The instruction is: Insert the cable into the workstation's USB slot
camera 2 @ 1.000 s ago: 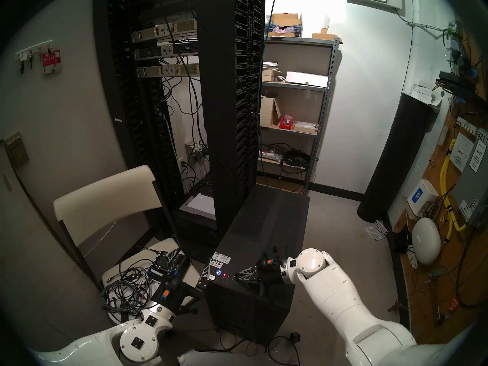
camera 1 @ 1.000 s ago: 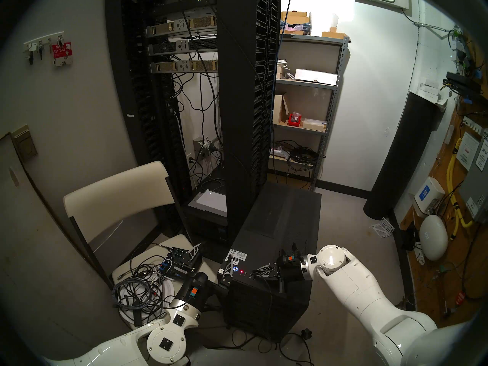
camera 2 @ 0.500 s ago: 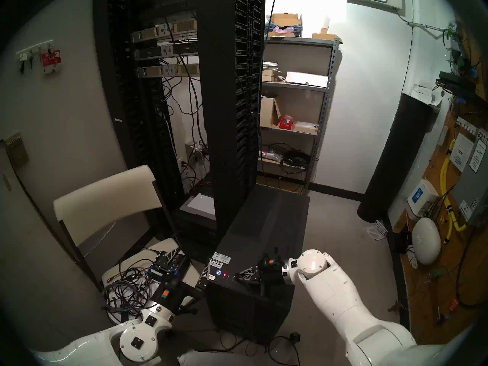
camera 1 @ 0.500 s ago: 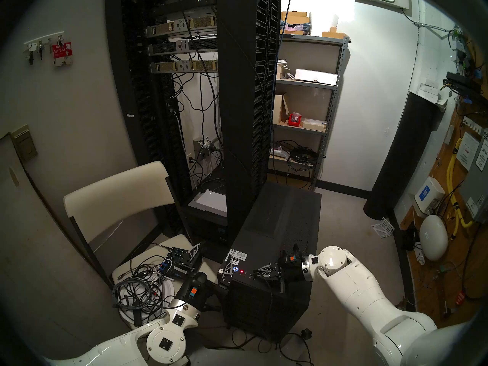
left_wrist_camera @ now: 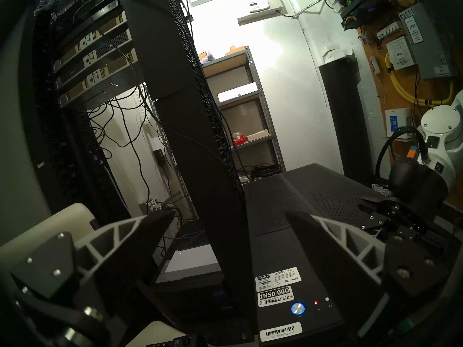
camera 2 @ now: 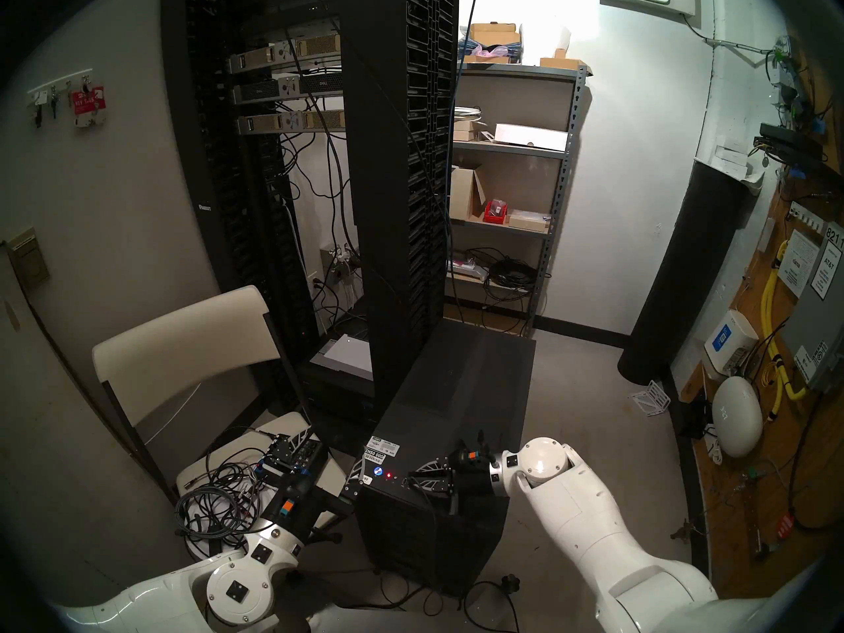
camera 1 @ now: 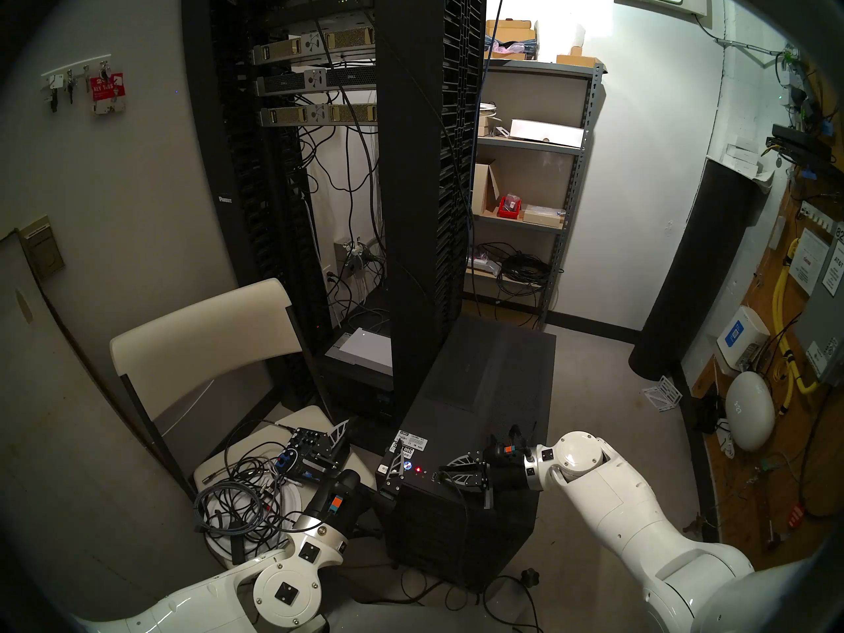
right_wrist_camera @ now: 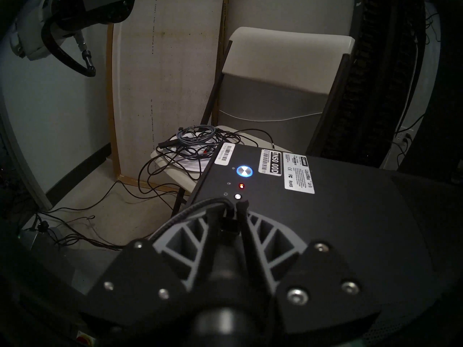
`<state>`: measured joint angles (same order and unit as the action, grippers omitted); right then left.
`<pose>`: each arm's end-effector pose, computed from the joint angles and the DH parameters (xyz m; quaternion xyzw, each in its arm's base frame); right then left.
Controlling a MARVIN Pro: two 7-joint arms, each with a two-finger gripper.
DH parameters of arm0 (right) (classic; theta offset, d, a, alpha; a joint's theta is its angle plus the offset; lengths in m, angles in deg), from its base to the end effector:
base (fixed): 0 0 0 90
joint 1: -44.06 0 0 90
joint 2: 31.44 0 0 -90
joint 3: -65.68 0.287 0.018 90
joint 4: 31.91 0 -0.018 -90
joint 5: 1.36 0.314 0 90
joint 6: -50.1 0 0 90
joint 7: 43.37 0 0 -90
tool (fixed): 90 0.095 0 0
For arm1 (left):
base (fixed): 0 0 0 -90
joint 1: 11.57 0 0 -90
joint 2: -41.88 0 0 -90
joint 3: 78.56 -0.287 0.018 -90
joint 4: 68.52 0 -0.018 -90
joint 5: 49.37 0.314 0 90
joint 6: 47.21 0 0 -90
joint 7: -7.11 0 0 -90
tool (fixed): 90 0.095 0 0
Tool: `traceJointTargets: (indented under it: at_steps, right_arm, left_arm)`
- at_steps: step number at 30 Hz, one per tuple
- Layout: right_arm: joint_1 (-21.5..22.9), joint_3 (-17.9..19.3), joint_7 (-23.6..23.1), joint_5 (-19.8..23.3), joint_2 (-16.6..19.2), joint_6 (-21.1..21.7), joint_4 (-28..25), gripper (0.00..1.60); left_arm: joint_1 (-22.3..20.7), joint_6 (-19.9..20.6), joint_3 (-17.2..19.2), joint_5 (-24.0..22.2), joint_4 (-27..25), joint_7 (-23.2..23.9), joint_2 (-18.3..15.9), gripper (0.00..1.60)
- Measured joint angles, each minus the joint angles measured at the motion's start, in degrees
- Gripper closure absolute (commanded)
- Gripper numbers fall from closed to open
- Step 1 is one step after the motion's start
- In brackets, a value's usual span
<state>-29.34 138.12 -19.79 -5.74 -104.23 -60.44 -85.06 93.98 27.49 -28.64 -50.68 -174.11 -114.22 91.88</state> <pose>0.3929 0.0142 -0.4399 -0.6240 -0.5663 -0.4316 0.3219 0.2482 -0.0504 -0.3560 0.6600 -0.2237 0.7172 0.0069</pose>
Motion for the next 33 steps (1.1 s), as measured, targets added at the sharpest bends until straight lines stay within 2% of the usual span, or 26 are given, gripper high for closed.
traceJointTargets:
  at_steps: [7, 10, 14, 23, 33]
  right_arm:
    - [-0.07, 0.40, -0.44, -0.03, -0.02, -0.03, -0.11, 0.61]
    - [-0.16, 0.63, -0.67, -0.03, 0.00, -0.02, -0.22, 0.63]
    - [-0.62, 1.04, -0.87, -0.04, 0.19, 0.15, -0.93, 0.74]
    - [-2.44, 2.65, -1.06, -0.02, 1.63, 1.07, -2.22, 0.70]
    - [-4.37, 5.95, 1.10, 0.31, 3.15, 1.76, -3.81, 0.76]
  left_arm:
    - [0.00, 0.00, 0.03, -0.02, 0.00, -0.36, 0.00, 0.00]
    - [0.00, -0.01, 0.03, -0.03, 0.00, -0.51, 0.00, 0.00]
    - [0.00, 0.01, 0.01, -0.03, -0.04, -0.70, 0.00, 0.00]
    - [-0.08, 0.05, -0.07, -0.03, -0.09, -0.90, 0.00, 0.00]
    - [-0.28, 0.12, -0.19, -0.02, -0.22, -0.99, 0.15, 0.00]
